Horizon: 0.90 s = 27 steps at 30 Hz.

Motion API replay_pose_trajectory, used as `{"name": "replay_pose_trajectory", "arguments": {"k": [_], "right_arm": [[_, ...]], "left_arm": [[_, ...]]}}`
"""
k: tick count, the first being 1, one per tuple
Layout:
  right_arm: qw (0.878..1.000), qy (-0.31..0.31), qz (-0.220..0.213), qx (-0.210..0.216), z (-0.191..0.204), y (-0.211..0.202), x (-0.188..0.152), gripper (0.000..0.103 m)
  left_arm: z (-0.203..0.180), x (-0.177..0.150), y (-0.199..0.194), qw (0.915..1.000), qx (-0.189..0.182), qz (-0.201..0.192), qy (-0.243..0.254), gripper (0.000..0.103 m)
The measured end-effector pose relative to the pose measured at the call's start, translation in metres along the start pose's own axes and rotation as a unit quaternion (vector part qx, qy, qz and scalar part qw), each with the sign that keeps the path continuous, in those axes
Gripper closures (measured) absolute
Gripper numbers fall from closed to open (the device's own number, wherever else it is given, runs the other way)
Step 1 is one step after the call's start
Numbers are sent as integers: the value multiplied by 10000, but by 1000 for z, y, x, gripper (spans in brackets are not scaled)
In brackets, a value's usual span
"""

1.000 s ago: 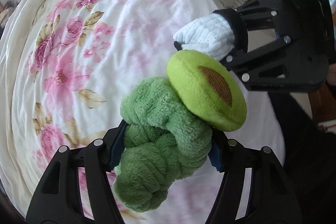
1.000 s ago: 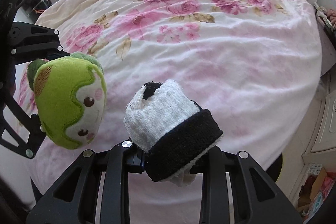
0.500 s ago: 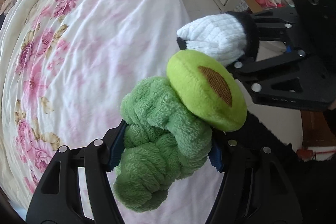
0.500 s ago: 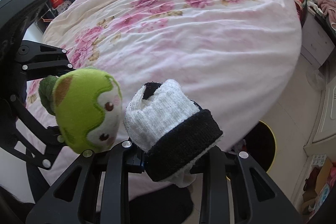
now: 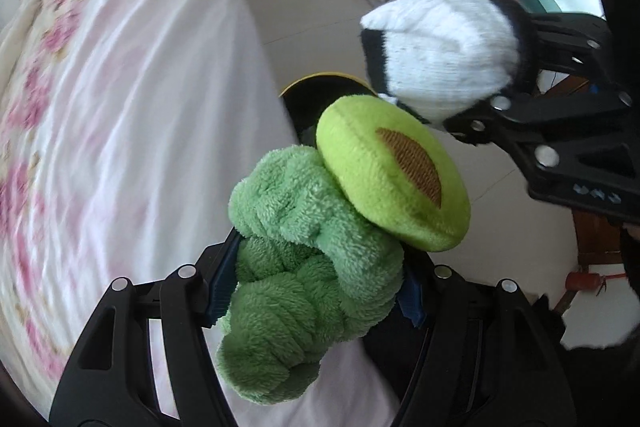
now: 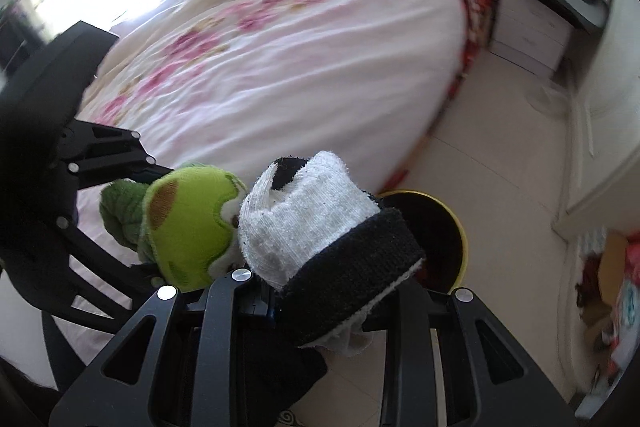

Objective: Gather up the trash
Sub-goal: 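Carry both items over the bin and open the left tool, then open the right tool to drop the white-black sock into the bin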

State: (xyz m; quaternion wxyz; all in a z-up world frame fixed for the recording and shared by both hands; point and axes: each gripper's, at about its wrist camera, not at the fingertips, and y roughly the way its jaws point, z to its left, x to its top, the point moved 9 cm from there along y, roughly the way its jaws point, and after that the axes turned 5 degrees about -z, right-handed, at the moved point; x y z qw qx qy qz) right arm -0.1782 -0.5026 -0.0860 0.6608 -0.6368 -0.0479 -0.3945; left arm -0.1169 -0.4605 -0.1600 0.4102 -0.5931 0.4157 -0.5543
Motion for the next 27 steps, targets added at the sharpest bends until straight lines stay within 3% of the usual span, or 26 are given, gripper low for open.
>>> {"name": "replay_pose_trajectory", "arguments": {"k": [6, 13, 20, 22, 27], "right_arm": [[9976, 444, -20, -527, -74, 5, -3, 79], [9948, 595, 206, -795, -114, 38, -12, 79], [9955, 498, 309, -742, -117, 59, -8, 78], [9950, 543, 315, -779, -122, 61, -9, 78], [9946, 454, 486, -800, -124, 67, -15, 77]], "left_arm": [[-21, 44, 61, 9994, -338, 89, -86, 38], [-6, 60, 117, 9977, -84, 471, -479, 30], [1, 61, 111, 9984, 217, 350, -386, 19], [0, 64, 110, 9985, 291, 327, -338, 12], [1, 63, 104, 9980, 305, 313, -456, 11]]}}
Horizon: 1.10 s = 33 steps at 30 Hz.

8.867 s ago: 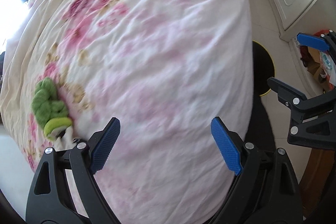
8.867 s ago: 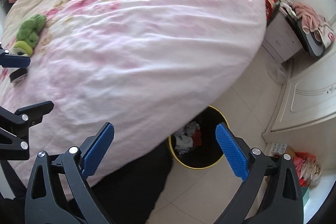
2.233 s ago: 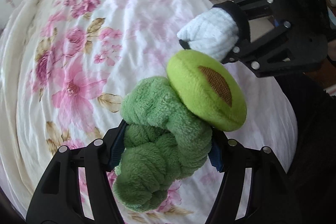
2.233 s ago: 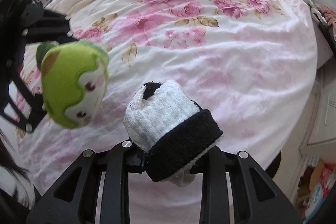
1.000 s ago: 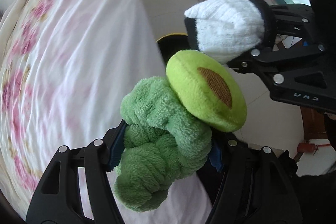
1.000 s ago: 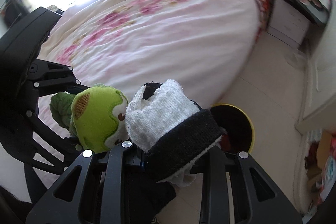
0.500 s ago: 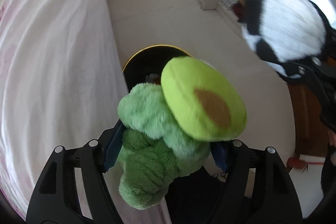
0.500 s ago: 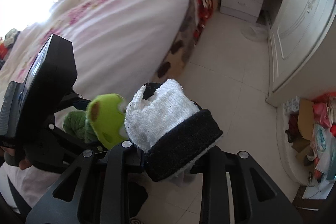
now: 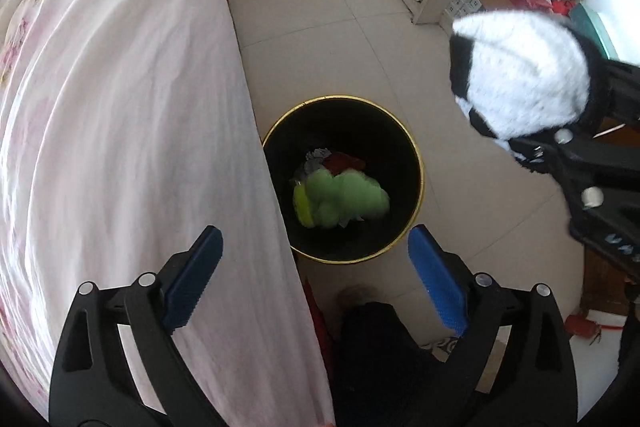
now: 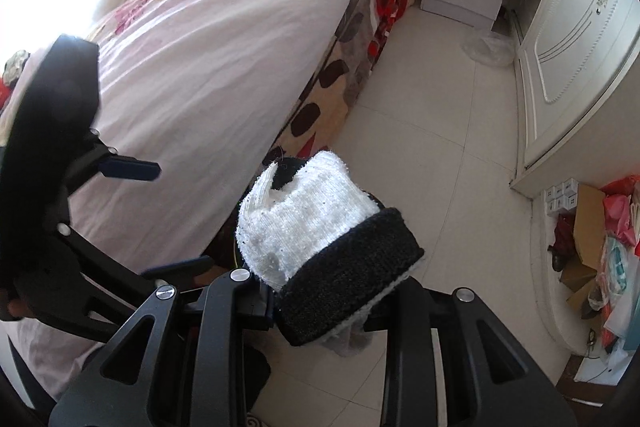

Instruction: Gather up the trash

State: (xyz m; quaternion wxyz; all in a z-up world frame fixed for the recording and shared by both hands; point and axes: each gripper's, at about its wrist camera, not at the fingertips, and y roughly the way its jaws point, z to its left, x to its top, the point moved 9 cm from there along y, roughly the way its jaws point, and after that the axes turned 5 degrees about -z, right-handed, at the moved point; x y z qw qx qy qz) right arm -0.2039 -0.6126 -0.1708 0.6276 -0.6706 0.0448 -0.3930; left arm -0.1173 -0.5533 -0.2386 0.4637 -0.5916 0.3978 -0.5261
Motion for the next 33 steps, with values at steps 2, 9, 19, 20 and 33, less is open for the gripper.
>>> {"name": "replay_pose_trajectory", "arguments": {"k": [2, 9, 19, 20, 33], "right_arm": [[9999, -88, 90, -37, 2, 3, -3, 76], [9966, -546, 415, -466, 7, 20, -9, 23], [9947, -524, 449, -758, -5, 9, -26, 11], [9948, -476, 435, -788, -9, 6, -29, 11], [9943, 153, 460, -946, -45, -12, -74, 11]], "left_arm": [[3, -2, -7, 10000, 74, -29, -18, 9], [11, 5, -11, 9998, 67, -69, -177, 6], [1, 2, 4, 9990, -52, -21, -452, 6], [1, 2, 4, 9988, 42, -64, -480, 6], [-20, 9, 9, 9984, 475, -158, -251, 6]]}}
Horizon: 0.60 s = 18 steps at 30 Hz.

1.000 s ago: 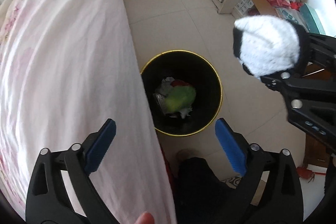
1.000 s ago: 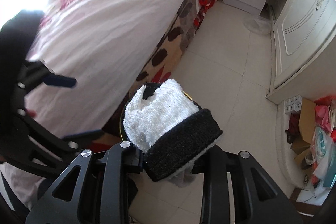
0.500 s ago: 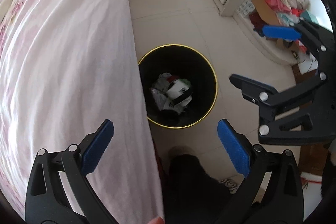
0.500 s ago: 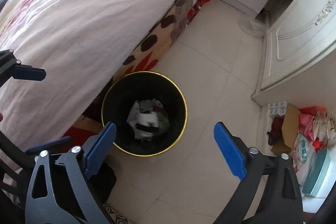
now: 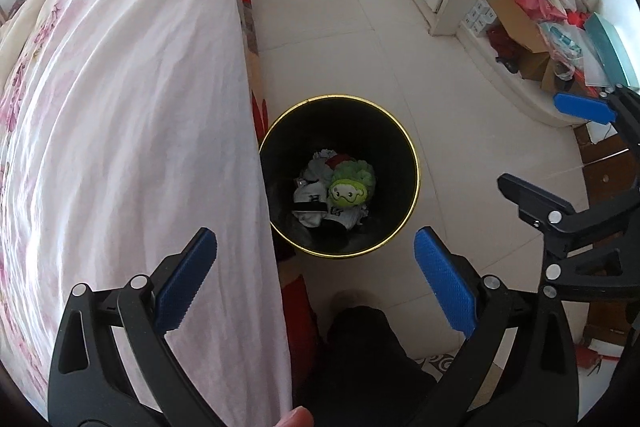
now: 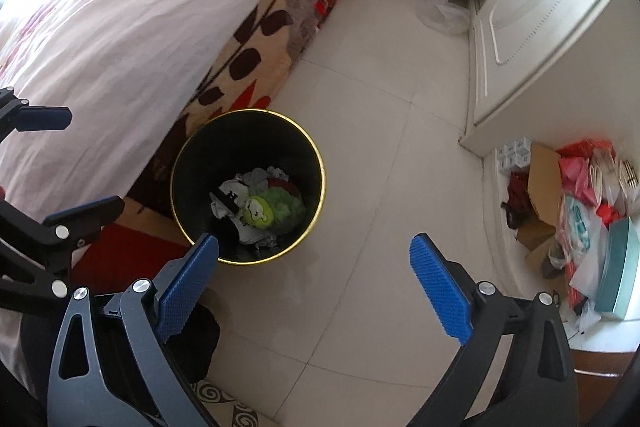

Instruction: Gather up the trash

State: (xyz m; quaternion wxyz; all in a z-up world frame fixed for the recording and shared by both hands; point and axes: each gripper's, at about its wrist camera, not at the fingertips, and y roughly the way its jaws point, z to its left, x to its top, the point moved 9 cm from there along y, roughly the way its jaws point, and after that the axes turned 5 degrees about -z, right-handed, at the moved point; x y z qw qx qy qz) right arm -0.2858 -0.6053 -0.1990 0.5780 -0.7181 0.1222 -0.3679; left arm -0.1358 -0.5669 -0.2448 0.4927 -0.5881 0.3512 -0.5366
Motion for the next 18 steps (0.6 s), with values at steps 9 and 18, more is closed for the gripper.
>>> {"name": "replay_pose_trajectory", "arguments": {"k": [9, 18], "right_arm": [[9999, 159, -51, 43, -3, -2, -3, 11], [9997, 259, -2, 53, -8, 2, -7, 11]], "left_arm": [[-7, -3, 2, 9999, -59, 105, 72, 6], [-10, -3, 5, 9998, -45, 177, 72, 6]]}}
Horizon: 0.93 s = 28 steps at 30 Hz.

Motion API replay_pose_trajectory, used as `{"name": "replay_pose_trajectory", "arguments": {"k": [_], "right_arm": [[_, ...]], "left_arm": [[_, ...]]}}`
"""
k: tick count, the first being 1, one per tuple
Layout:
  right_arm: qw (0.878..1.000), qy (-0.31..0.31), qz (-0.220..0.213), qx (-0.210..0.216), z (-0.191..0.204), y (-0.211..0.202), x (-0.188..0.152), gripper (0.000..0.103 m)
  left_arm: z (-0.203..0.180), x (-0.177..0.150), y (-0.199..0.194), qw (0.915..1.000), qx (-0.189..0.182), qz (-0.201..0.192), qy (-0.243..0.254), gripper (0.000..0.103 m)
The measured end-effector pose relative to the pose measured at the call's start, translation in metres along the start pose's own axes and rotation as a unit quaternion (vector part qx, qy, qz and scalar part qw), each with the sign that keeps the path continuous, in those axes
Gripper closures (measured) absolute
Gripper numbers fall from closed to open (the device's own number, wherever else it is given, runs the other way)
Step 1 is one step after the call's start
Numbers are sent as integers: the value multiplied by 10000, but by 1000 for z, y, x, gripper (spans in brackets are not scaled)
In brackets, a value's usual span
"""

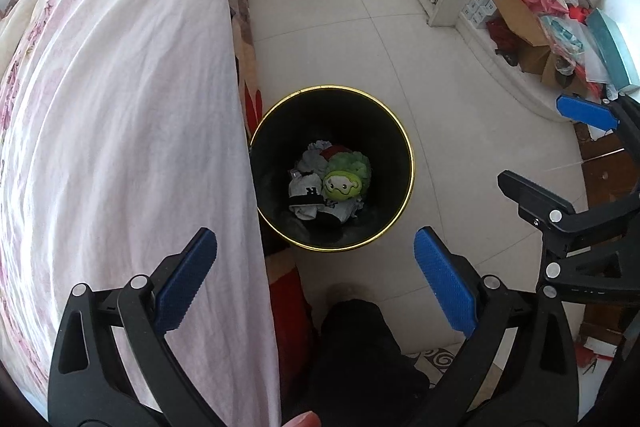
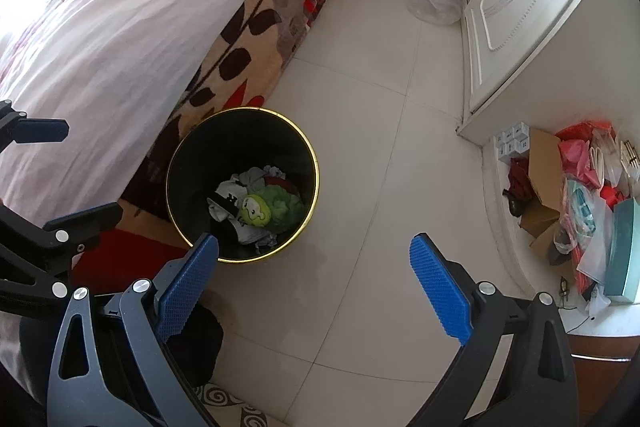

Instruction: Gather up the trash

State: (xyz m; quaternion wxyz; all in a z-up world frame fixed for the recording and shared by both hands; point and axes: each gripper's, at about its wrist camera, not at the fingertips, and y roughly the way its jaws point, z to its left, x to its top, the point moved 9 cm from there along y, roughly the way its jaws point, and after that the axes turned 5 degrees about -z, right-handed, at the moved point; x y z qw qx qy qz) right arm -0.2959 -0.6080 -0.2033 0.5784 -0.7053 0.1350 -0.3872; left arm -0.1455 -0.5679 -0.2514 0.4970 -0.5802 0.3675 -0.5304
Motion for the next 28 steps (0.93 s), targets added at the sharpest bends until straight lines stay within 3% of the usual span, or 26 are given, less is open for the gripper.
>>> {"name": "replay_pose_trajectory", "arguments": {"k": [11, 16, 23, 28], "right_arm": [[9998, 184, -8, 43, -3, 3, -4, 11], [9997, 239, 4, 15, -6, 4, -6, 11], [9997, 176, 90, -166, -7, 9, -12, 11], [9996, 245, 111, -123, -6, 10, -13, 11]], "left_arm": [[-2, 2, 3, 10000, -77, -34, -49, 6], [1, 5, 2, 9998, 87, -154, -14, 6], [10, -1, 10, 9994, 257, 127, -196, 6], [7, 2, -1, 9992, 377, -69, -116, 6]]}}
